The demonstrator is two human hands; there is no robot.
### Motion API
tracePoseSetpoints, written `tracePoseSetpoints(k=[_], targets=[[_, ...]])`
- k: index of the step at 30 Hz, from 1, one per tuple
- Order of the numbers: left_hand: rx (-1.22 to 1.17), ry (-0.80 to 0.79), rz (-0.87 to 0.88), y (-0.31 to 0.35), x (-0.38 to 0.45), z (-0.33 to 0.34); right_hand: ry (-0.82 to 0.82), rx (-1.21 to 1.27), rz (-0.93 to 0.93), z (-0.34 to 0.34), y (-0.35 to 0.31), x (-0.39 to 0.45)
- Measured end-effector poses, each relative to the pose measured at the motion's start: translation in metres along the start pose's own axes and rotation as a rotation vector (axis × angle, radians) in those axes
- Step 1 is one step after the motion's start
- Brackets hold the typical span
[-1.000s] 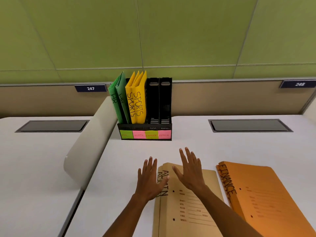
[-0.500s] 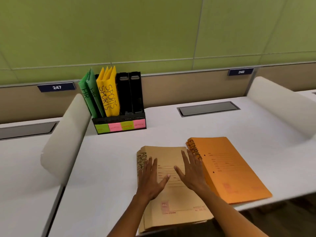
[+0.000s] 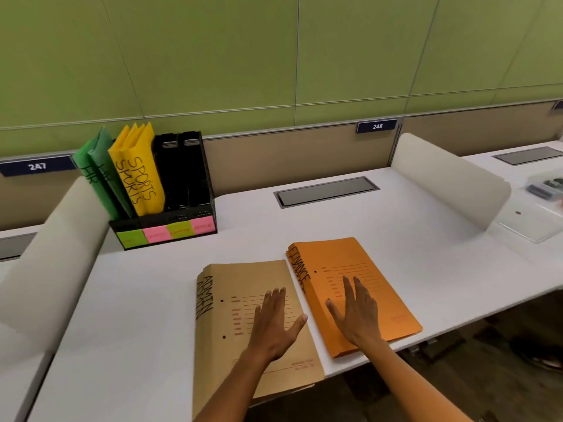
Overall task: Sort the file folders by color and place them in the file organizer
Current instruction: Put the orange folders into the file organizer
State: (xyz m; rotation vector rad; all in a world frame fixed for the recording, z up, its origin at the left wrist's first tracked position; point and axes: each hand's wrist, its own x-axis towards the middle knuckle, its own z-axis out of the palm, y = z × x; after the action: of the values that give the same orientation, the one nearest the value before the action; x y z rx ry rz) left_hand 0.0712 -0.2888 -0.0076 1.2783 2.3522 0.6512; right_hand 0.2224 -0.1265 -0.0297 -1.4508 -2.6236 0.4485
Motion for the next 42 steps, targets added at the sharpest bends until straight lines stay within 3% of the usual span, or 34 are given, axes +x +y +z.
tracePoseSetpoints(k=[10,13,19,26,30,34,42], targets=[[-0.172,0.026,-0.063,0.067,0.043,0.052,-0.05,-0.003,0.064,-0.018,0.106,0.05],[-0.267,0.062,-0.156,0.078,0.057,0.07,-0.083,0.033,0.083,-0.017,0.125,0.065],[-0.407,0.175,-0.283,0.1,0.065,0.086,-0.07,0.083,0.045,-0.015,0.135,0.084],[-0.569,0.282,-0.567,0.114,0.075,0.077,-0.043,0.191,0.1,-0.018,0.135,0.092],[-0.742,0.267,-0.636,0.114,0.079,0.074,-0.01,0.213,0.139,-0.021,0.132,0.093],[-0.983,0.202,-0.632,0.112,0.078,0.078,0.011,0.254,0.156,-0.015,0.128,0.094],[-1.036,0.194,-0.512,0.107,0.078,0.071,0.079,0.327,0.262,-0.014,0.12,0.092]])
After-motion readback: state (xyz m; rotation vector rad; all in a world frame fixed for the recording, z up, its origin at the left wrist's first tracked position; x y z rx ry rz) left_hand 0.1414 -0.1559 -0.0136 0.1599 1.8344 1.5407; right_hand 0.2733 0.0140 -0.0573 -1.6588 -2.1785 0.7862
